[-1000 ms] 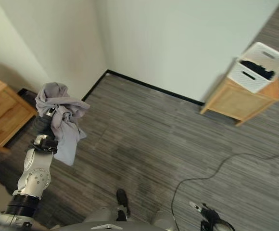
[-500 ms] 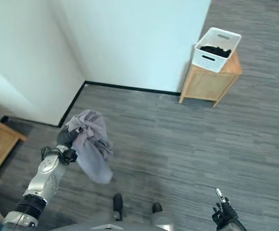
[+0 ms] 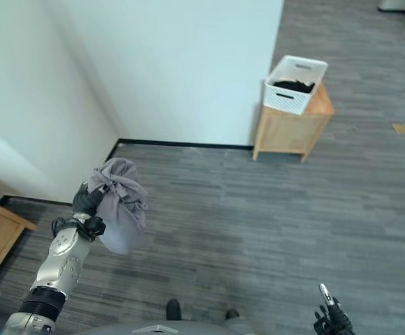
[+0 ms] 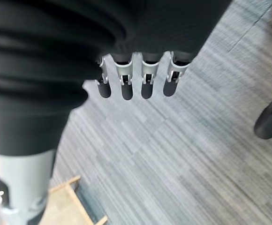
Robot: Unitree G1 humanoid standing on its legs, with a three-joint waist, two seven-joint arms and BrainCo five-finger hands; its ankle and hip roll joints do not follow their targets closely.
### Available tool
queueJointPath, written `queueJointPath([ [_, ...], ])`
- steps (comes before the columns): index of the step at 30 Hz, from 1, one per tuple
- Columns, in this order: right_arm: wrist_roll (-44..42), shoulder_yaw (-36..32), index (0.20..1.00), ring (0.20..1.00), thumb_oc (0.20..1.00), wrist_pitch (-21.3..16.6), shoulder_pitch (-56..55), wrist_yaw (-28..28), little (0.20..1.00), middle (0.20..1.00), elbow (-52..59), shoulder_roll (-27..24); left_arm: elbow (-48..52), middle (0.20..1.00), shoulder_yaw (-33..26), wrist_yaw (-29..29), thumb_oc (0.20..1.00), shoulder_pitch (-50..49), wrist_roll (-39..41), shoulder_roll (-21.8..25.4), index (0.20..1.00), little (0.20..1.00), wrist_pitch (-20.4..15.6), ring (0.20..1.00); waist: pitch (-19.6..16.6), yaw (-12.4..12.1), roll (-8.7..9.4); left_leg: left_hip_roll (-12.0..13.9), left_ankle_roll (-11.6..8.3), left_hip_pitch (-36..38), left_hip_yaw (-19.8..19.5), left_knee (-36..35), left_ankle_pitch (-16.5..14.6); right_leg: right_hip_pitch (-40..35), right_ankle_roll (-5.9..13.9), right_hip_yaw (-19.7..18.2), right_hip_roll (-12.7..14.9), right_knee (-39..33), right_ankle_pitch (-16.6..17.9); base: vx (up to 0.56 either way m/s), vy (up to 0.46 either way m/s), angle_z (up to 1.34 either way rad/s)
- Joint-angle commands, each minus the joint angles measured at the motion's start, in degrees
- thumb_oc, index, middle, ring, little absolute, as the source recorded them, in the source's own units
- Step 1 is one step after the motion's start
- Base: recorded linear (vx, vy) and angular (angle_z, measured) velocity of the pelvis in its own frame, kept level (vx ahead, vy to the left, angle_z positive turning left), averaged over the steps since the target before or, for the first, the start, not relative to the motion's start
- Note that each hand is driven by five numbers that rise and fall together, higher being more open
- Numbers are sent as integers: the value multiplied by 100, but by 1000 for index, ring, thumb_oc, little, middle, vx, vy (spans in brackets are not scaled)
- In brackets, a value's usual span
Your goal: Pick up bed clothes into laundry basket.
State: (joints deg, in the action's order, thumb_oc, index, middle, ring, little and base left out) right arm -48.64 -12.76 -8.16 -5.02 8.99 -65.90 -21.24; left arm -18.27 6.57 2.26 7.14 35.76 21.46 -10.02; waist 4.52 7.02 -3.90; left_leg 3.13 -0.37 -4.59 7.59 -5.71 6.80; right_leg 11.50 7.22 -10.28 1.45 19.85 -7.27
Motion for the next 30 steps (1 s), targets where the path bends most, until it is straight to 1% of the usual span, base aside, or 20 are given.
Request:
queueJointPath([
  [1, -285, 49, 1000, 1000, 1000, -160, -91, 0, 1000, 1000, 399, 81, 148, 200, -177, -14, 200, 621, 248, 152, 200, 200, -413, 200, 200, 6, -92, 259, -342, 786, 107, 81, -771, 614, 314, -197, 570, -47, 732, 147, -310, 12],
  [2, -214, 136, 1000, 1000, 1000, -164, -81, -5, 1000, 1000, 586, 120, 254, 200, -145, -9, 200, 598, 364, 137, 200, 200, -430, 200, 174, -9, -120, 415, -475, 886, 297, 83, -819, 695, 274, 28, 1026, -520, 877, 182, -401, -12],
  [5, -149, 191, 1000, 1000, 1000, -185, -92, -15, 1000, 1000, 590, 133, 230, 200, -30, -135, 200, 575, 533, 78, 200, 200, -436, 200, 143, 82, -75, 583, -618, 1102, 341, 93, -868, 622, 352, 50, 1192, -1160, 1046, 169, -381, -73],
  [6, -135, 255, 1000, 1000, 1000, -140, -142, -22, 1000, 1000, 588, 196, 173, 200, -18, -337, 200, 392, 666, 39, 200, 200, -352, 200, 62, 115, -21, 908, -784, 1237, 364, 223, -687, 524, 385, 138, 1076, -1201, 945, 215, -528, -43],
  [7, -134, 261, 1000, 1000, 1000, -139, -151, -26, 1000, 1000, 596, 200, 177, 200, -21, -343, 200, 381, 672, 45, 200, 200, -349, 200, 55, 123, -26, 921, -793, 1231, 356, 225, -684, 532, 377, 147, 1065, -1182, 933, 191, -683, -18],
  [10, 66, 381, 1000, 1000, 1000, -61, -570, 155, 1000, 1000, 495, 165, 46, 200, -173, -284, 200, 205, 867, -246, 200, 200, -330, 200, 35, 196, 42, 1573, -889, 709, 163, 1151, 717, 332, -65, 222, 548, -873, 550, 42, -561, 29],
  [12, 11, 301, 1000, 1000, 1000, -42, -812, 184, 1000, 1000, 382, 108, 122, 200, -165, -319, 200, 166, 779, -275, 200, 200, -258, 200, 79, 246, 218, 1714, -680, 382, 322, 1999, 789, 57, -305, 392, 515, -903, 463, 29, -447, 38],
  [13, 11, 302, 1000, 1000, 1000, -42, -809, 184, 1000, 1000, 381, 108, 123, 200, -167, -319, 200, 167, 778, -274, 200, 200, -257, 200, 66, 241, 210, 1725, -682, 362, 324, 2001, 796, 72, -310, 390, 504, -919, 485, 33, -358, 29],
  [14, 42, 286, 1000, 1000, 1000, -8, -943, 211, 1000, 1000, 333, 66, 98, 200, -142, -330, 200, 157, 698, -234, 200, 200, -242, 200, 91, 221, 291, 1677, -618, 267, 400, 2367, 673, -70, -393, 455, 491, -939, 404, 60, -372, 46],
  [15, -19, 247, 1000, 1000, 1000, 38, -954, 221, 1000, 1000, 252, 20, 94, 200, -178, -358, 200, 71, 717, -233, 200, 200, -233, 200, 119, 111, 341, 1129, -579, -63, 108, 2632, 409, -255, -431, 410, 420, -1035, 399, 60, -369, 59],
  [16, -19, 248, 1000, 1000, 1000, 38, -951, 221, 1000, 1000, 250, 20, 94, 200, -180, -358, 200, 72, 717, -233, 200, 200, -232, 200, 107, 113, 341, 1127, -577, -80, 107, 2630, 417, -243, -430, 411, 422, -1047, 414, 173, -417, 45],
  [17, -534, -128, 1000, 1000, 1000, 107, -912, 190, 1000, 1000, 199, 118, 32, 200, -262, -366, 200, -109, 709, -306, 200, 200, -170, 200, 112, -22, 392, 514, -475, -601, 36, 2633, 68, -507, -461, 426, 387, -1253, 421, 137, -210, 51],
  [18, -537, -131, 1000, 1000, 1000, 107, -914, 193, 1000, 1000, 196, 117, 32, 200, -258, -366, 200, -109, 708, -307, 200, 200, -169, 200, 116, -8, 393, 502, -467, -604, 22, 2651, 51, -524, -453, 443, 401, -1258, 409, 336, -317, 54],
  [19, -520, -105, 1000, 1000, 1000, 115, -767, 190, 1000, 1000, 71, 40, 1, 200, -165, -450, 200, -194, 654, -254, 200, 200, -132, 200, 119, -232, 261, -188, -307, -945, 19, 1790, -177, -728, -431, 498, 159, -1394, 388, 207, -98, 72],
  [20, -519, -105, 1000, 1000, 1000, 115, -769, 191, 1000, 1000, 70, 38, 2, 200, -164, -451, 200, -196, 654, -255, 200, 200, -132, 200, 120, -224, 269, -205, -302, -922, 17, 1764, -173, -739, -426, 503, 174, -1390, 372, 342, -154, 56],
  [22, -403, 97, 1000, 1000, 1000, 88, -682, 211, 1000, 1000, 161, 5, 48, 200, -194, -428, 200, -189, 623, -201, 200, 200, -167, 200, 178, -345, 154, -388, -324, -950, -129, 1205, 65, -834, -442, 497, -54, -1342, 275, 178, -55, 11],
  [25, -171, 385, 1000, 1000, 1000, 30, -529, 232, 1000, 1000, 473, 56, 59, 200, -337, -332, 200, -241, 498, -156, 200, 200, -165, 200, 174, -372, 103, -471, -118, -573, -253, 1037, -201, -865, -403, 508, -74, -1124, 45, 234, 18, -28],
  [27, -166, 339, 1000, 1000, 1000, 57, -537, 254, 1000, 1000, 573, 217, 173, 200, -523, -330, 200, -371, 359, -161, 200, 200, -128, 200, 87, -391, 75, -525, 75, -188, -111, 834, -441, -798, -284, 575, 126, -348, -157, 353, 104, -1],
  [28, -90, 383, 1000, 1000, 1000, 77, -519, 310, 1000, 1000, 606, 221, 211, 200, -551, -339, 200, -403, 355, -158, 200, 200, -126, 200, 91, -412, 61, -537, 141, -70, -84, 770, -489, -554, -197, 562, 199, 184, 1, 211, 85, -18],
  [30, 52, 508, 1000, 1000, 1000, 93, -485, 352, 1000, 1000, 767, 204, 235, 200, -548, -347, 200, -404, 314, -132, 200, 200, -110, 200, 190, -385, 94, -623, 248, 232, -42, 607, -543, 1, -39, 533, 347, 1222, 764, 161, 68, -26],
])
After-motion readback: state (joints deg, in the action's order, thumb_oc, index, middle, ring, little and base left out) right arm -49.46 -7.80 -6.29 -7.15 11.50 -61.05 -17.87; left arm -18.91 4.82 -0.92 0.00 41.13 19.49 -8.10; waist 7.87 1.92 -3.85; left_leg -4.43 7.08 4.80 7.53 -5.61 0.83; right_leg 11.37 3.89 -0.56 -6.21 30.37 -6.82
